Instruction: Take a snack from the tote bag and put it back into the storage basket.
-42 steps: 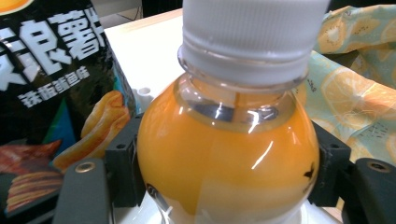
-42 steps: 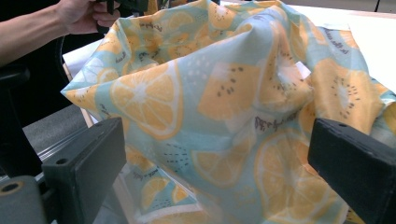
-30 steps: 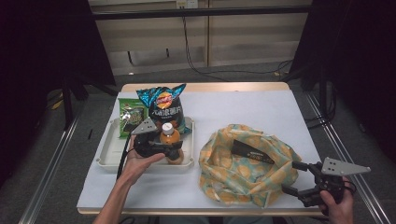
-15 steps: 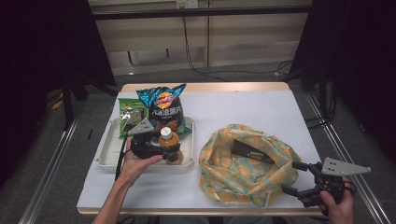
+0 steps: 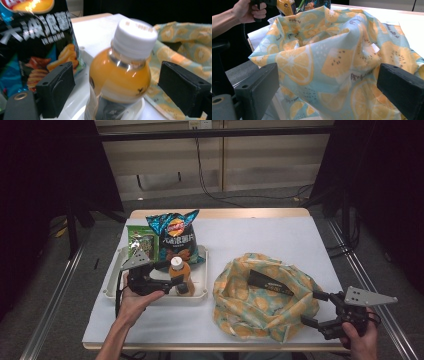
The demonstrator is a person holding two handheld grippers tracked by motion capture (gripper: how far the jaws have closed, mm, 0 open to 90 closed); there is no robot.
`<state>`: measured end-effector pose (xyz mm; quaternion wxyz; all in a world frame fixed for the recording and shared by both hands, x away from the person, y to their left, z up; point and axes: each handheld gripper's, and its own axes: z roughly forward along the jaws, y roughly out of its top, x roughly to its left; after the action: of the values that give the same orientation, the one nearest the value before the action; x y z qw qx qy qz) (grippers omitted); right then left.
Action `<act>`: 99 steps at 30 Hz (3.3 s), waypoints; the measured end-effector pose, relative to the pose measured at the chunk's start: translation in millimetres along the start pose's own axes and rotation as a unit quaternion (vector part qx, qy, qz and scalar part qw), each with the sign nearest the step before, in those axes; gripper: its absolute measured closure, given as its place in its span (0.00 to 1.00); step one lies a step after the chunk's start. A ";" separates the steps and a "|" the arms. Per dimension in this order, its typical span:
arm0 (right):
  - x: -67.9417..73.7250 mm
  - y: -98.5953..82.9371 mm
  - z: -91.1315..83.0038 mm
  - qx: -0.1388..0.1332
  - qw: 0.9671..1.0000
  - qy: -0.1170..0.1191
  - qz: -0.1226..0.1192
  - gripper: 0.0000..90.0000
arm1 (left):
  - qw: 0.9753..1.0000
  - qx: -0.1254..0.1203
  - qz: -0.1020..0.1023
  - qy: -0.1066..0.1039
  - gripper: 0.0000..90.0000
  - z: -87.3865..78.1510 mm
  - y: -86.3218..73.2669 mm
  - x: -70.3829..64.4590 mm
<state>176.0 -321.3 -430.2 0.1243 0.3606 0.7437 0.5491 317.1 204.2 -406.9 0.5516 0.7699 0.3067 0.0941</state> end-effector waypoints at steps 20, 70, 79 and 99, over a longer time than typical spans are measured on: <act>-5.3 0.1 4.7 0.006 1.000 0.004 0.004 0.04 | 0.999 0.041 0.022 -0.025 0.21 21.9 -6.7 6.5; -7.1 21.6 4.9 -0.001 1.000 -0.001 -0.006 0.08 | 0.999 -0.011 0.026 -0.024 0.33 -26.6 -27.8 -36.3; -14.7 51.1 16.9 0.005 1.000 0.001 -0.019 0.16 | 0.995 -0.007 0.047 -0.086 0.47 -7.9 -20.9 -66.4; -53.7 51.5 75.8 0.096 0.995 -0.022 -0.021 0.24 | 0.979 0.033 0.082 -0.181 0.61 96.5 8.8 -115.5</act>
<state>278.7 -295.3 -422.6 0.1170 0.3676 0.7972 0.4644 275.2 59.5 -412.6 0.5628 0.8145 0.1403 -0.0120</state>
